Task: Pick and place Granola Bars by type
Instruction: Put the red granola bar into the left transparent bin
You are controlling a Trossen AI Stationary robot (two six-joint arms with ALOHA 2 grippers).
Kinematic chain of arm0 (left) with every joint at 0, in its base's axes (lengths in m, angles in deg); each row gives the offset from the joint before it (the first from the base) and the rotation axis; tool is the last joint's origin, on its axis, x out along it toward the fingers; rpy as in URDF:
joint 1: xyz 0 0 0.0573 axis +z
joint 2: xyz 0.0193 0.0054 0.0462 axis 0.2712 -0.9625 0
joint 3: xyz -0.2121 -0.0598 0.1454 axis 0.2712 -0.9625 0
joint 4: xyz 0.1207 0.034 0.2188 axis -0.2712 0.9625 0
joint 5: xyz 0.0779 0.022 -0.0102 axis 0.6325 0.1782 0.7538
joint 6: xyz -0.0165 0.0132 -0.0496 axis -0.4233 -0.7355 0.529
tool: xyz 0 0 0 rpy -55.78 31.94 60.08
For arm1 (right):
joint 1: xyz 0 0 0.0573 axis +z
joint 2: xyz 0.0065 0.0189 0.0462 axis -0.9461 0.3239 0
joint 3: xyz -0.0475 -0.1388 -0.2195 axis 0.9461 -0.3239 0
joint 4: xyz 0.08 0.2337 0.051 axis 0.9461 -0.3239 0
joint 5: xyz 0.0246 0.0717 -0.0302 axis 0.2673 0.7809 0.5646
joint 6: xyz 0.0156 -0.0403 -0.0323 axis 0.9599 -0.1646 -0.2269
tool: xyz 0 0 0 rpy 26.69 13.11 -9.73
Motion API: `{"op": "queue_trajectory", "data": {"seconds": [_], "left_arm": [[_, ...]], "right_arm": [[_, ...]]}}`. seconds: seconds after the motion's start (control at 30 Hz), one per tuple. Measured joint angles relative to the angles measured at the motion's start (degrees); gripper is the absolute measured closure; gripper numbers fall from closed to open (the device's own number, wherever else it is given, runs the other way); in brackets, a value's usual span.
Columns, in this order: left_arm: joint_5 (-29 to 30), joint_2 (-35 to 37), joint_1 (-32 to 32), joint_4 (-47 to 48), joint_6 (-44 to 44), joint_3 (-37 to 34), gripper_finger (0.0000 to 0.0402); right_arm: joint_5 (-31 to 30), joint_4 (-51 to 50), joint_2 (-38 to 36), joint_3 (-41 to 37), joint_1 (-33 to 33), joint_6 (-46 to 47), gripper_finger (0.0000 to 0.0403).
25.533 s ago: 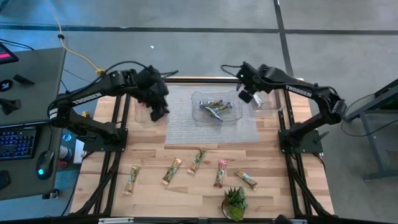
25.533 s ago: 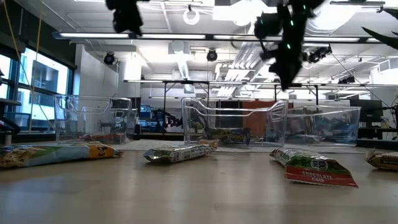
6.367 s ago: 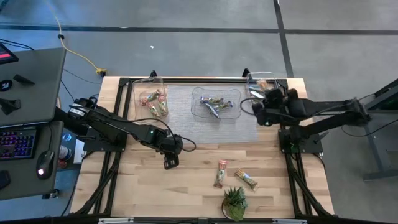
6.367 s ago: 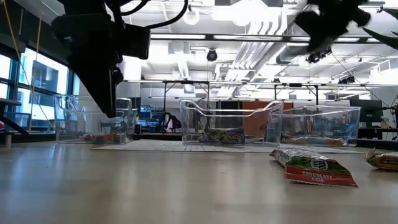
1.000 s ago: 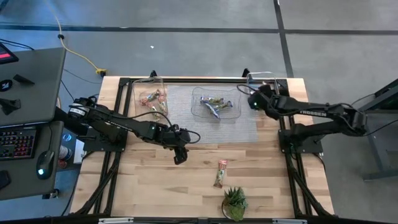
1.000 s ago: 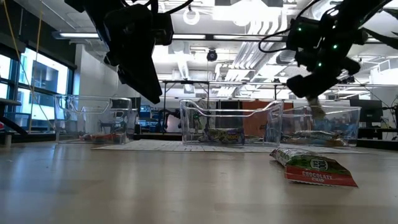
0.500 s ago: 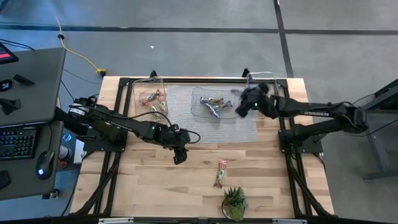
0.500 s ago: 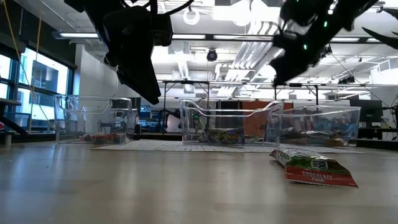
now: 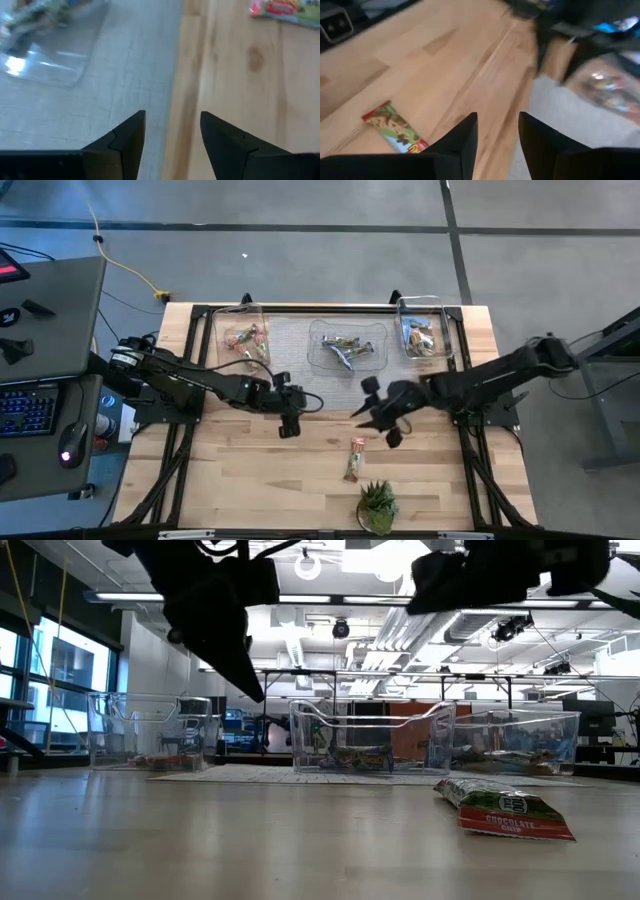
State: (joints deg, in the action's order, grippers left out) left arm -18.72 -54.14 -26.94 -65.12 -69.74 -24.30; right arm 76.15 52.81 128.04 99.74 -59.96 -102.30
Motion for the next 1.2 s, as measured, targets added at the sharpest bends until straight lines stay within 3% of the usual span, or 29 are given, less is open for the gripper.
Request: {"op": "queue_trajectory", "data": {"seconds": [0.13,0.27,0.53,0.7,0.97,1.2], "left_arm": [[0.6,0.0,0.0,-3.7,1.5,0.0,0.0218],[-5.1,0.0,0.0,-8.3,4.5,0.0,0.0218],[-5.7,0.0,0.0,-8.3,3.4,0.0,0.0218],[-4.9,0.0,0.0,-8.7,3.6,0.0,0.0218],[-5.1,0.0,0.0,-8.8,3.6,0.0,0.0218],[-5.1,0.0,0.0,-8.9,3.4,0.0,0.0218]], "right_arm": [[-2.7,4.3,7.0,0.0,0.6,0.0,0.0279],[-4.6,4.1,9.6,0.0,0.5,-1.0,0.028],[16.6,0.6,10.3,0.0,1.2,-0.8,0.0329],[18.0,-1.6,13.4,0.0,2.9,-0.7,0.0395],[18.0,5.1,25.2,0.0,5.0,-0.9,0.0399],[16.8,13.1,30.5,1.8,5.0,-3.1,0.04]]}}
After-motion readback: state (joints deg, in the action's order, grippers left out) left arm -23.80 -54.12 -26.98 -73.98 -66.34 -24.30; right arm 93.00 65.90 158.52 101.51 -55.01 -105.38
